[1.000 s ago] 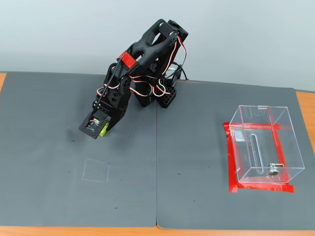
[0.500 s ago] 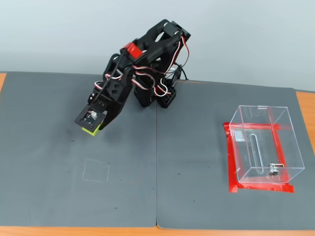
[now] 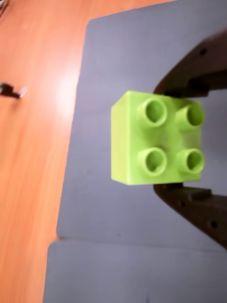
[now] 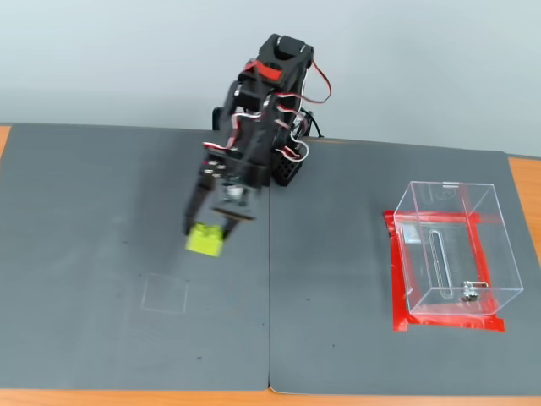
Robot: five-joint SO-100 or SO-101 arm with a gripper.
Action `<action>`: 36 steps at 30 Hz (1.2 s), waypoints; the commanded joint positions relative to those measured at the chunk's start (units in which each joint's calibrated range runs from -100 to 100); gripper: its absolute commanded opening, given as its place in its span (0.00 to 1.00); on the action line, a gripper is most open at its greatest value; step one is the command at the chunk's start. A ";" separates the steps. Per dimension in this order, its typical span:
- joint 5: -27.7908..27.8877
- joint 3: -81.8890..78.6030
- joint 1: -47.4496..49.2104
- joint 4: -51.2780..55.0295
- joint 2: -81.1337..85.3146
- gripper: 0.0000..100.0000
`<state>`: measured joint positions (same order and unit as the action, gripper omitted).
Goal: Pick the green lego block and place it into the transparent box
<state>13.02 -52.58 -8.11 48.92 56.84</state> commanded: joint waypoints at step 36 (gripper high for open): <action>-1.37 12.92 60.74 0.13 -5.08 0.14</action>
<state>11.99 -44.77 52.10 48.92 55.56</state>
